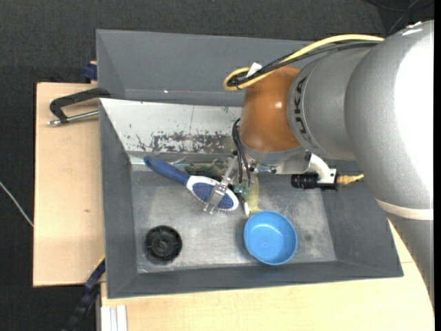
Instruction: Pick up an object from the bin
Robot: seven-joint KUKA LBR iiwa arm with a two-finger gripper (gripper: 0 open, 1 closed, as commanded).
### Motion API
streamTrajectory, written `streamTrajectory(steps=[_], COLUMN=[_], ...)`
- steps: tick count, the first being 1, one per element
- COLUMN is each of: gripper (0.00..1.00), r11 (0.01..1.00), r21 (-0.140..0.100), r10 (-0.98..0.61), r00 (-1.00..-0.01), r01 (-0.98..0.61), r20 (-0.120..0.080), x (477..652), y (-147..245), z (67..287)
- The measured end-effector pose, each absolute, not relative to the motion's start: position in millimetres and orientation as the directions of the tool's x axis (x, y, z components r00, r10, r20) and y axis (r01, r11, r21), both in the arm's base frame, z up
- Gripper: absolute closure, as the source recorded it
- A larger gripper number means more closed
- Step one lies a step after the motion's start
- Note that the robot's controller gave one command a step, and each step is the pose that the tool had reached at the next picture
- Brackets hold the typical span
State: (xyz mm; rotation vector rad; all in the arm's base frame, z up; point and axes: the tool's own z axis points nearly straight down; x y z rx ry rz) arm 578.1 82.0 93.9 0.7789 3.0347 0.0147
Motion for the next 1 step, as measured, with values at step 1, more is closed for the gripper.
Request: streamTrajectory(steps=[1], gripper=[0.00], r11=[0.816], r21=[0.013], r10=[0.578], r00=[-0.816], r01=[0.578], r20=[-0.002], x=[578.4], y=[84.5], z=[93.3])
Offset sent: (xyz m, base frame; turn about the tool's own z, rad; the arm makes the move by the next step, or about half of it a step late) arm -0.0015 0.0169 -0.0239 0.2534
